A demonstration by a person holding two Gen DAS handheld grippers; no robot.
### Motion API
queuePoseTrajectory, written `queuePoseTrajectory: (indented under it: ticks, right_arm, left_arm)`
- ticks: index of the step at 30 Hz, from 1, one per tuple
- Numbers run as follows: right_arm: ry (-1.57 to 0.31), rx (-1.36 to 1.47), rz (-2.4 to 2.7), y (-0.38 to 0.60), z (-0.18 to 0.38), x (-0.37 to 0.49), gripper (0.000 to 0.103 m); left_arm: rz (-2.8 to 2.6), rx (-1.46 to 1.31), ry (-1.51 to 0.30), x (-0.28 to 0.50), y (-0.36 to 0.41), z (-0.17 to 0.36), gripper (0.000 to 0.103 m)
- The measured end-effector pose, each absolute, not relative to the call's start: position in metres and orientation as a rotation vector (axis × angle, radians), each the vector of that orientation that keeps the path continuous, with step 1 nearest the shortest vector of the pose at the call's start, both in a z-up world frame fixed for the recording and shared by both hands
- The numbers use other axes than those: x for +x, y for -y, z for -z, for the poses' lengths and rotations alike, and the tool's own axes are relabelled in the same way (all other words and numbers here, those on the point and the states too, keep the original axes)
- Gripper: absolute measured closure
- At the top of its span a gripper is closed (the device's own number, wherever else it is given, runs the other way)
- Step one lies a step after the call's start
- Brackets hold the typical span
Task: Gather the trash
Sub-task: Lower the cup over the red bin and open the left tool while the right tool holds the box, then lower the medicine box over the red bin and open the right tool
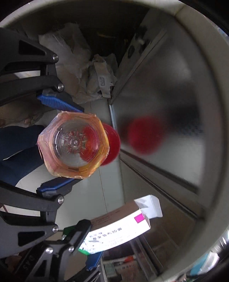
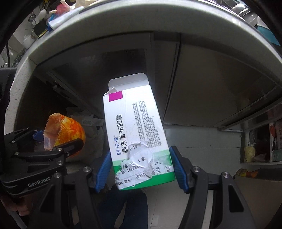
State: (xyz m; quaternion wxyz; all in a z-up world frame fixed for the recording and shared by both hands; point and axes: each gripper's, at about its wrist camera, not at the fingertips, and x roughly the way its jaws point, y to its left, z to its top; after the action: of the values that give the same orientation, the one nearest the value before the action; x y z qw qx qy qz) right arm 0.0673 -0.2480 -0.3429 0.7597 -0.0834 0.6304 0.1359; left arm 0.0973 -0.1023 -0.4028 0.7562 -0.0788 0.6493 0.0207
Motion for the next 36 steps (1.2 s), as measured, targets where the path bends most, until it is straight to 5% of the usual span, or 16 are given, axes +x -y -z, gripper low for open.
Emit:
queuePoseTrajectory:
  ticks: [13, 22, 25, 36]
  right_arm:
    - [-1.417, -0.189, -0.264, 0.277, 0.46, 0.096, 0.041]
    - [-1.462, -0.211, -0.267, 0.281, 0.462, 0.089, 0.041]
    - [-1.464, -0.213, -0.28, 0.278, 0.455, 0.084, 0.041]
    - [-1.471, -0.225, -0.292, 0.274, 0.434, 0.079, 0.041]
  left_arm:
    - [-0.035, -0.177, -1.472, 0.143, 0.107, 0.531, 0.038]
    - [0.006, -0.195, -1.457, 0.143, 0.099, 0.532, 0.037]
    - [-0.009, -0.204, -1.447, 0.143, 0.095, 0.525, 0.025]
    - [0.029, -0.142, -1.398, 0.14, 0.095, 0.495, 0.01]
